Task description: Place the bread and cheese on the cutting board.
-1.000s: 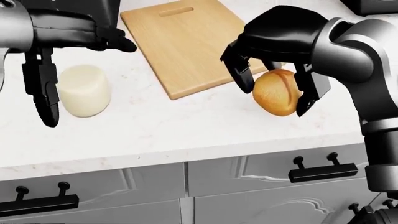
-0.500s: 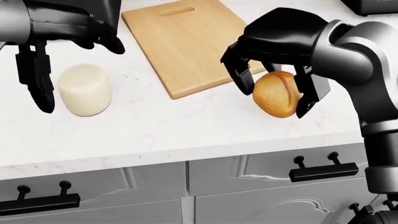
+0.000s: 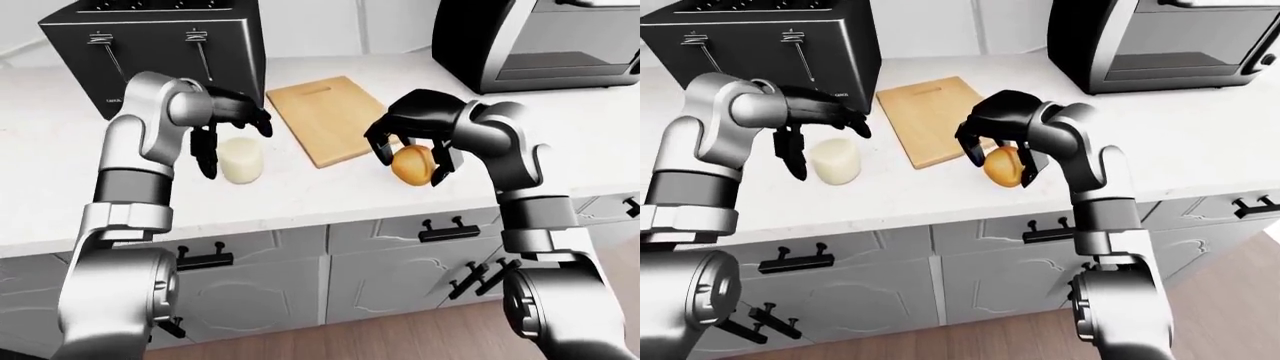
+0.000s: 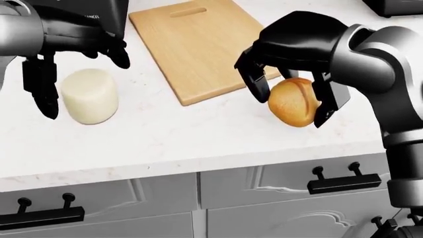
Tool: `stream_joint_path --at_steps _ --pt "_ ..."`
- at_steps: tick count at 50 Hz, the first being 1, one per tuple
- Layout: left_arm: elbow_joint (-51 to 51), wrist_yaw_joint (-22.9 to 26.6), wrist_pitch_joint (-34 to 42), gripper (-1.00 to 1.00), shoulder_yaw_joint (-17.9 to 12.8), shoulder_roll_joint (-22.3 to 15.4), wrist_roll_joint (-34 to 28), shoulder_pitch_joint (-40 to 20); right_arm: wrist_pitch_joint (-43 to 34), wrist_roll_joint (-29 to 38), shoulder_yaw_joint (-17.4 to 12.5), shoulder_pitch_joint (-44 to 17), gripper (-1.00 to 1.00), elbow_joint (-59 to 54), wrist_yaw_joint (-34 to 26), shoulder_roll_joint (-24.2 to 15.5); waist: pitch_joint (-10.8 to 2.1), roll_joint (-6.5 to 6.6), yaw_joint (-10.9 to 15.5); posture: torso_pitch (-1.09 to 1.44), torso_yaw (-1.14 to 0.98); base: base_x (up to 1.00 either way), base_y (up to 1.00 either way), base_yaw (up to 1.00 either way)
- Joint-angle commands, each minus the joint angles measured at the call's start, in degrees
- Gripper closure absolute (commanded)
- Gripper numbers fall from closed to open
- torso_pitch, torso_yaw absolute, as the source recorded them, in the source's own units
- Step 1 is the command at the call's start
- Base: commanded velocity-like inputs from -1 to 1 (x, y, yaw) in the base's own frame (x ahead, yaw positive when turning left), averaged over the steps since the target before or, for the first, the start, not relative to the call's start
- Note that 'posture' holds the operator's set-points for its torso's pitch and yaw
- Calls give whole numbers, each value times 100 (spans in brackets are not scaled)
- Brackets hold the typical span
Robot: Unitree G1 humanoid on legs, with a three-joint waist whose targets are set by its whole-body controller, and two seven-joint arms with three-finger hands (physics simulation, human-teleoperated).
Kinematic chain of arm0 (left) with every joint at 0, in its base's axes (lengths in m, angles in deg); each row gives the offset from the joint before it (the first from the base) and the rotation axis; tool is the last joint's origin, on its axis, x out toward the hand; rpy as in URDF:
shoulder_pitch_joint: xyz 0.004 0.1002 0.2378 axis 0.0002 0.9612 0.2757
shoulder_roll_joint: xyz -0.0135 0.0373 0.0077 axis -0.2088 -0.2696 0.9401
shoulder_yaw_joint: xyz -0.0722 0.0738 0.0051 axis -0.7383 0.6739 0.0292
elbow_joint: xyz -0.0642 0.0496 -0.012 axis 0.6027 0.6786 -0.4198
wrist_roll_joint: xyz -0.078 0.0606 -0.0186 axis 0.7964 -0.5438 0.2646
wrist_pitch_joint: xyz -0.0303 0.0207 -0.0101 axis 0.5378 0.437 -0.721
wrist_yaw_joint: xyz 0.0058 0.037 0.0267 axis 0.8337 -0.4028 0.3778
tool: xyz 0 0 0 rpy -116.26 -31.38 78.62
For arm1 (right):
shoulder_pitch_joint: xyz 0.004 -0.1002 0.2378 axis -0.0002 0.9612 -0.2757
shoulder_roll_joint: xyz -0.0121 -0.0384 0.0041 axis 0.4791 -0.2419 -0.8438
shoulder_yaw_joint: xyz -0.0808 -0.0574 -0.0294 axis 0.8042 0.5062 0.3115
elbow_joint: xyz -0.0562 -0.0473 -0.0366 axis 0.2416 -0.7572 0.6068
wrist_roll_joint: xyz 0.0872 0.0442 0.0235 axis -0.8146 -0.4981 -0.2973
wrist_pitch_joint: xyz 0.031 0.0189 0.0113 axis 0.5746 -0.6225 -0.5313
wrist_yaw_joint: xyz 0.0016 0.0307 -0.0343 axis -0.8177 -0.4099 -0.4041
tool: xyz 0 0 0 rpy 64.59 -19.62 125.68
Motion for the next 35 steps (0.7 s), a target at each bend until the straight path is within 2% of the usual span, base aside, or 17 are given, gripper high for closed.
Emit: stream_joint_path --at_steps 1,8,22,30,35 --pt "-97 -232 -43 -51 -60 -85 -25 -268 -13 -102 -124 -208 100 202 97 -76 -191 8 -1 0 0 0 0 0" --pt "-133 -500 -302 -44 4 -112 -285 -169 -26 -112 -124 -184 100 232 84 -70 -189 14 -13 0 0 0 0 0" --pt "-208 -488 -371 -35 -50 -36 -381 2 -32 -123 -123 -186 100 234 79 -69 -193 22 -14 0 0 0 0 0" --pt "-170 -518 -381 -36 -48 -25 -417 16 -31 -134 -126 -193 100 229 74 -70 -199 24 -14 0 0 0 0 0" --pt "-18 -711 -398 -40 -12 18 -486 11 -48 -154 -135 -170 100 269 48 -75 -200 23 -12 0 0 0 0 0"
